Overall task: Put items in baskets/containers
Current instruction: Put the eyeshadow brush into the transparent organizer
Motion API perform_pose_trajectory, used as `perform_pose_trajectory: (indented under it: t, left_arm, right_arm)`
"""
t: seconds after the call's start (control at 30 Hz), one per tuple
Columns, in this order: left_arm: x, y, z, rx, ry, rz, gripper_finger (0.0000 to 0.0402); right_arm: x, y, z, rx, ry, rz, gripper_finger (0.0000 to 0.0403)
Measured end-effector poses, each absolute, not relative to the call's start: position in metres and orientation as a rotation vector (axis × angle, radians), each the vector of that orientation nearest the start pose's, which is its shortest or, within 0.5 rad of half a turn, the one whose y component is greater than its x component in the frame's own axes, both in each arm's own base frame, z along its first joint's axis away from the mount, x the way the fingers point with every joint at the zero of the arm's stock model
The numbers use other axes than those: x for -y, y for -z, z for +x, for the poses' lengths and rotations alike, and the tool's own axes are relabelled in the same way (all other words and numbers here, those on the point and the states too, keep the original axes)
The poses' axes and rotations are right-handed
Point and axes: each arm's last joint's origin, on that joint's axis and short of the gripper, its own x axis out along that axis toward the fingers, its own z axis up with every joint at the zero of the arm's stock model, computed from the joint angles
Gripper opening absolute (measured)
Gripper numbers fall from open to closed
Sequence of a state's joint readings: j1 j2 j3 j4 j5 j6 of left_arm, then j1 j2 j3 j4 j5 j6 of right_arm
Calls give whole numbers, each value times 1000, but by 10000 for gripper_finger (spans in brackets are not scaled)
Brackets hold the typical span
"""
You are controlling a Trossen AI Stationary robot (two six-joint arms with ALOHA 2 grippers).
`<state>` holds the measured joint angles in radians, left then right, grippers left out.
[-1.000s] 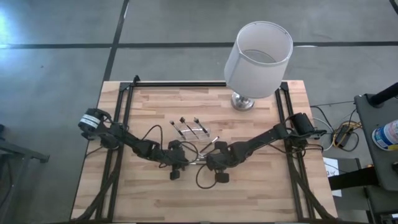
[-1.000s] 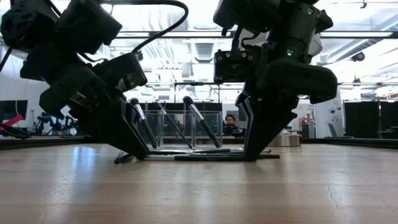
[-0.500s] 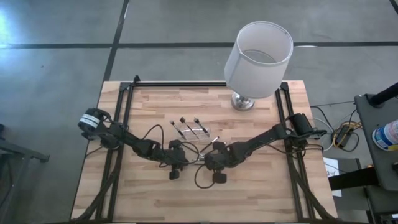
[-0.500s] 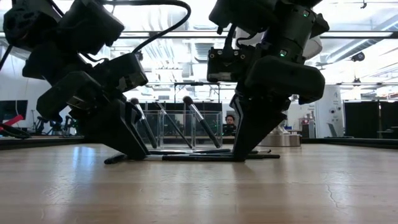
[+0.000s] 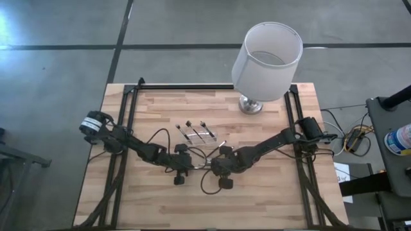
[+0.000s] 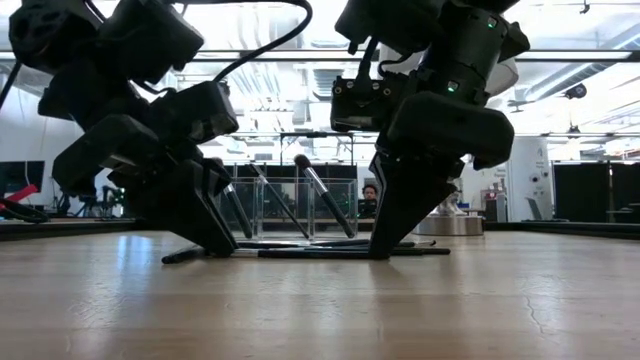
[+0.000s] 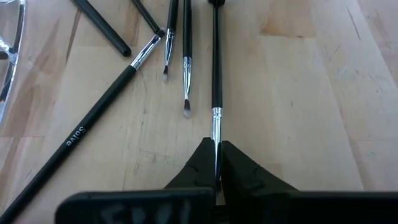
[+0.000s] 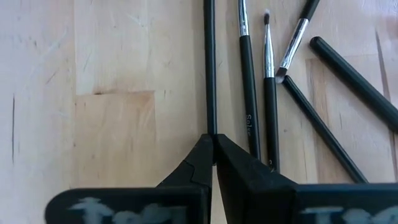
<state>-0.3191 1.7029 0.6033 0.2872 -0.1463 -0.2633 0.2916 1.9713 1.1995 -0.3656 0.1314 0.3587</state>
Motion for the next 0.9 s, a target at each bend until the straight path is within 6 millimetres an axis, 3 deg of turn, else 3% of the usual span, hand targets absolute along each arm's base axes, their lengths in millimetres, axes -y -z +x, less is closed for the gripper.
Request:
perform_pose_trajectory:
  t: [0.63, 0.9]
  left_arm:
    - [86, -121, 276, -797, 49, -55, 4]
    - [85, -125, 274, -793, 34, -50, 2]
  right_arm:
    - [-106, -133, 366, -1111, 55, 83, 9]
    - [-109, -145, 365, -1068, 49, 53, 37]
